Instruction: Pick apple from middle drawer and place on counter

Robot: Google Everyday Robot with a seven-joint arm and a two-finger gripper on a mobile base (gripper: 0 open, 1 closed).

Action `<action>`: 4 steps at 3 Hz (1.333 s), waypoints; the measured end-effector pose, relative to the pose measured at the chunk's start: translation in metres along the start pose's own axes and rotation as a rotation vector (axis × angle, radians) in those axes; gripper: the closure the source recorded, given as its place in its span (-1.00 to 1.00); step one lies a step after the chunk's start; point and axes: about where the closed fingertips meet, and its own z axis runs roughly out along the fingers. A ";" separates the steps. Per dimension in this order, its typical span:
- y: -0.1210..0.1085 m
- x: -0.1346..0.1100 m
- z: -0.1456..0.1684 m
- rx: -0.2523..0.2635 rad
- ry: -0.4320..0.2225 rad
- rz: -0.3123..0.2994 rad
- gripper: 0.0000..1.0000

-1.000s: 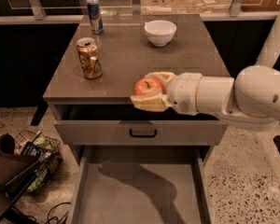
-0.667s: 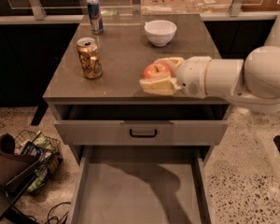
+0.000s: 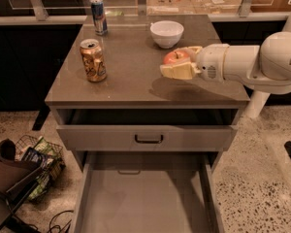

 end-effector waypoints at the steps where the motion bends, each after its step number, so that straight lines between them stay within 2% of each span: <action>1: -0.031 0.011 0.009 0.001 -0.003 0.024 1.00; 3: -0.053 0.038 0.022 0.012 0.028 0.025 1.00; 4: -0.056 0.060 0.027 0.024 0.012 0.022 1.00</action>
Offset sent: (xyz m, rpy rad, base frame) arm 0.0623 -0.0323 -0.0352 -0.0124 0.0397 -0.0362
